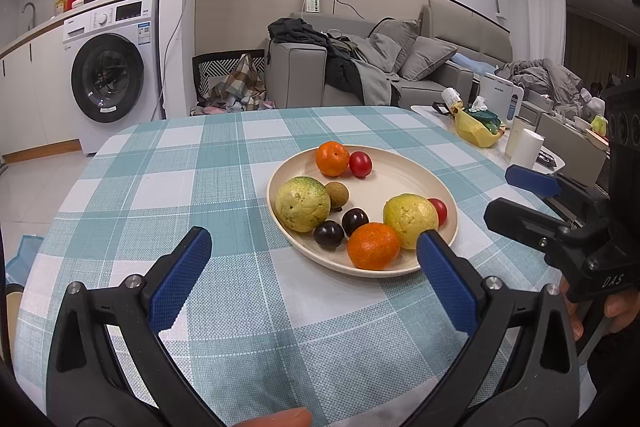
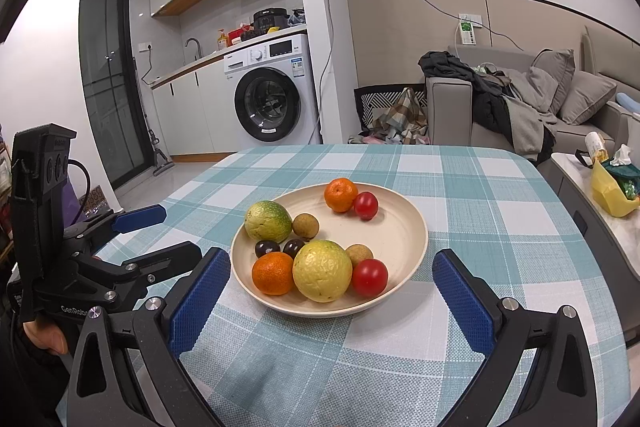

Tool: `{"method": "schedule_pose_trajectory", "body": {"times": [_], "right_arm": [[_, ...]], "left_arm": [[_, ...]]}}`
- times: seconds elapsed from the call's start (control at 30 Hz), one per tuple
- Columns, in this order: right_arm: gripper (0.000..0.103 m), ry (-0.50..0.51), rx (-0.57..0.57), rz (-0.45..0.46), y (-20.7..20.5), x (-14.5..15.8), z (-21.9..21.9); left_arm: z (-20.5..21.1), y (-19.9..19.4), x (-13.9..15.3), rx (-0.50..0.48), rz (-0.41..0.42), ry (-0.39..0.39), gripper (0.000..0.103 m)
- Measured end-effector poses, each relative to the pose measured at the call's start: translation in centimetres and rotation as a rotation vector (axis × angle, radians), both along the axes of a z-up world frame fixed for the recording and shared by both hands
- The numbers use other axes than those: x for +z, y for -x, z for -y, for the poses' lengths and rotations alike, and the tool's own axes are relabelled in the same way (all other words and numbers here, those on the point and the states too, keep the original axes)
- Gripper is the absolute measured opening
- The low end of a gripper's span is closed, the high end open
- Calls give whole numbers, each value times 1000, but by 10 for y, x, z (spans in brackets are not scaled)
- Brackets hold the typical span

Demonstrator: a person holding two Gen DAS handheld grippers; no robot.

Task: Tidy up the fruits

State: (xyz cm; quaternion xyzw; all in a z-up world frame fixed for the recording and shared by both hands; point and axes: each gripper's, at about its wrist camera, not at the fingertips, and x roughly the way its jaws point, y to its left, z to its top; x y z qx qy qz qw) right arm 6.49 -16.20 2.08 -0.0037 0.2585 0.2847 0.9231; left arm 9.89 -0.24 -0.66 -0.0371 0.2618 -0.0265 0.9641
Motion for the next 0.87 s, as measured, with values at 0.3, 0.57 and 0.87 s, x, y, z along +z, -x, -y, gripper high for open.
{"method": "schedule_pose_trajectory", "body": {"times": [0.3,0.57,0.87], "right_arm": [[103,0,1,1,0,0,0],[103,0,0,0,0,0,0],[103,0,0,1,0,0,0]], "left_arm": [[0,0,0,0,1,0,102],[0,0,0,0,0,0,102],[0,1,-2,1,4,0,102]]}}
